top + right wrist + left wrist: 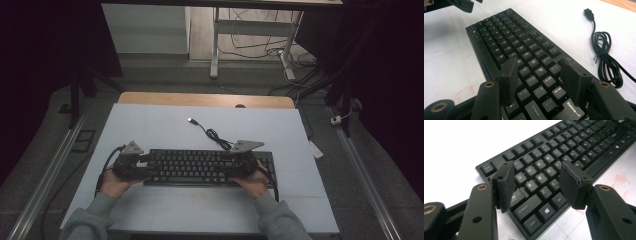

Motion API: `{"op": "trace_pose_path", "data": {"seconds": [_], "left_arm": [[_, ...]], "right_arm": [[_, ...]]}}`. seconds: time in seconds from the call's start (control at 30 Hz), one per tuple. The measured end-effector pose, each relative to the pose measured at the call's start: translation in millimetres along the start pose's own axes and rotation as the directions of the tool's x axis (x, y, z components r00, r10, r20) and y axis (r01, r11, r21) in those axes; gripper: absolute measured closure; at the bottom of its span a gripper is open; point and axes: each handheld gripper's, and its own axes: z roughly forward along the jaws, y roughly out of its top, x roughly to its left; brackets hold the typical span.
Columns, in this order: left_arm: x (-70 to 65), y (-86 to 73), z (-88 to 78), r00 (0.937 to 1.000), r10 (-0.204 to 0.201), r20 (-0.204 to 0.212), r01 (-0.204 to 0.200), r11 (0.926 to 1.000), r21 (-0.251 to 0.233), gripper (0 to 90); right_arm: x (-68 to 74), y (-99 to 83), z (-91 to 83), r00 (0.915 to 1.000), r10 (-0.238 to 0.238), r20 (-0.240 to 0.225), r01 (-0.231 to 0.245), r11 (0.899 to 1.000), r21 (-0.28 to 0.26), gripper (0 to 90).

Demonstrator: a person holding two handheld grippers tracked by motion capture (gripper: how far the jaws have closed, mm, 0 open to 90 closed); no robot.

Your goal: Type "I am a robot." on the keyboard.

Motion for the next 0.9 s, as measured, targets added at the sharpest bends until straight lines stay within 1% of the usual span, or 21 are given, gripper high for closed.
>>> {"op": "trace_pose_path", "data": {"seconds": [0.1, 0.2, 0.23, 0.3, 0.4, 0.57, 0.6, 0.67, 0.77, 0.83, 0.9], "left_arm": [[-3.5, 5.9, 1.9, 0.9994, 0.022, 0.028, -0.022, 0.9998, 0.001, 45.4], [-8.5, 7.2, 5.7, 0.9976, 0.041, 0.056, -0.041, 0.9991, -0.002, 45.3], [-10.1, 7.5, 7.7, 0.9968, 0.048, 0.064, -0.049, 0.9988, 0.009, 45.3], [-14.2, 7.6, 10.1, 0.9955, 0.069, 0.065, -0.071, 0.9972, 0.024, 45.2], [-18.3, 8.1, 12.9, 0.9929, 0.068, 0.097, -0.07, 0.9974, 0.016, 45.5], [-26.2, 8.7, 17.9, 0.9875, 0.072, 0.141, -0.074, 0.9972, 0.013, 45.6], [-27.7, 8.7, 19.1, 0.9869, 0.07, 0.145, -0.072, 0.9973, 0.013, 45.3], [-30.8, 8.8, 21.8, 0.9859, 0.07, 0.151, -0.073, 0.9972, 0.014, 45.0], [-35.3, 9.0, 27.0, 0.9848, 0.08, 0.154, -0.085, 0.9961, 0.024, 45.5], [-38.5, 8.7, 30.8, 0.9832, 0.092, 0.158, -0.098, 0.9947, 0.03, 48.5], [-42.0, 8.3, 33.9, 0.9823, 0.109, 0.152, -0.115, 0.9928, 0.032, 52.6]], "right_arm": [[-0.2, -3.1, -2.2, 1.0, 0.0, 0.005, 0.0, 1.0, -0.004, 48.4], [-0.7, -7.0, -3.6, 0.9999, 0.01, 0.009, -0.01, 1.0, -0.003, 48.5], [-1.0, -8.2, -4.0, 0.9999, 0.015, 0.008, -0.015, 1.0, -0.002, 48.4], [-1.8, -10.2, -4.4, 0.9998, 0.019, 0.012, -0.019, 1.0, -0.001, 48.3], [-2.2, -11.9, -5.4, 0.9996, 0.02, 0.019, -0.02, 1.0, 0.006, 47.7], [-1.9, -15.3, -9.9, 0.9993, 0.026, 0.026, -0.025, 1.0, -0.005, 47.7], [-1.5, -16.3, -10.5, 0.9992, 0.025, 0.032, -0.025, 1.0, -0.001, 47.7], [-1.0, -18.7, -10.8, 0.9993, 0.026, 0.025, -0.026, 1.0, 0.001, 47.6], [-0.8, -20.7, -11.1, 0.9994, 0.023, 0.027, -0.023, 1.0, 0.007, 47.5], [-1.2, -20.7, -11.2, 0.9993, 0.024, 0.028, -0.025, 1.0, 0.006, 47.5], [-1.2, -20.5, -10.8, 0.9993, 0.022, 0.03, -0.022, 1.0, 0.007, 47.5]]}}
